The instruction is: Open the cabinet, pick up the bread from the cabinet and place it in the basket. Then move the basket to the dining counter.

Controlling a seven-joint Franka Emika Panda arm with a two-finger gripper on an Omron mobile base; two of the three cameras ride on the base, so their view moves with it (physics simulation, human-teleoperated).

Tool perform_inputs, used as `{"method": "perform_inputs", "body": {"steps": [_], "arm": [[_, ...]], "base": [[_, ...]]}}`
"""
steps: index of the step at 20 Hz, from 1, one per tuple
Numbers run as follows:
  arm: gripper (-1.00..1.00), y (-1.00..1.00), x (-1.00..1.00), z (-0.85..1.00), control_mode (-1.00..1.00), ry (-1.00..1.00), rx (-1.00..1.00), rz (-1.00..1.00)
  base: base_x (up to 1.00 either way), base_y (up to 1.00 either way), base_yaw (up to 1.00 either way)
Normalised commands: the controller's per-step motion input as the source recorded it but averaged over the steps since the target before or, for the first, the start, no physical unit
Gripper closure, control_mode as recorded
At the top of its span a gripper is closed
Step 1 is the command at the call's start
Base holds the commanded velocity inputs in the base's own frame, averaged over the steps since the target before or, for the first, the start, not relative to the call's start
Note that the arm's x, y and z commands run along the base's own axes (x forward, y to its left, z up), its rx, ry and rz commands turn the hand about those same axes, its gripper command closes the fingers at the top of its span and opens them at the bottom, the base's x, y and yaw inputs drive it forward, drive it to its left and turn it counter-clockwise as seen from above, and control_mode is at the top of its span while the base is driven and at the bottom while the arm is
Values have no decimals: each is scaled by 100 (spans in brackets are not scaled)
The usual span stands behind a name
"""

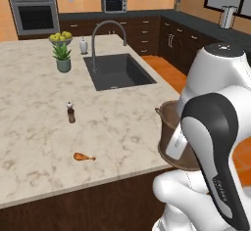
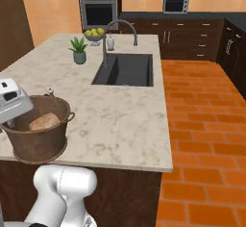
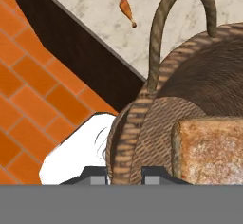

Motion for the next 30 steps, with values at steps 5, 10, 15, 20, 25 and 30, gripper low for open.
{"method": "perform_inputs", "body": {"steps": [5,10,15,20,25,30], "arm": [[100,3,55,0,-100,0,0,1],[100,3,100,-12,-100,1,0,3],[100,0,100,-66,-100,-4,-5,0],[100,-5,100,-86,-100,0,-15,-7],[100,-2,100,-73,-100,0,-10,-6],[100,0,94,-14,-100,3,13,0]], "base": [[0,0,0],[0,0,0],[0,0,0],[0,0,0],[0,0,0],[0,0,0]]}}
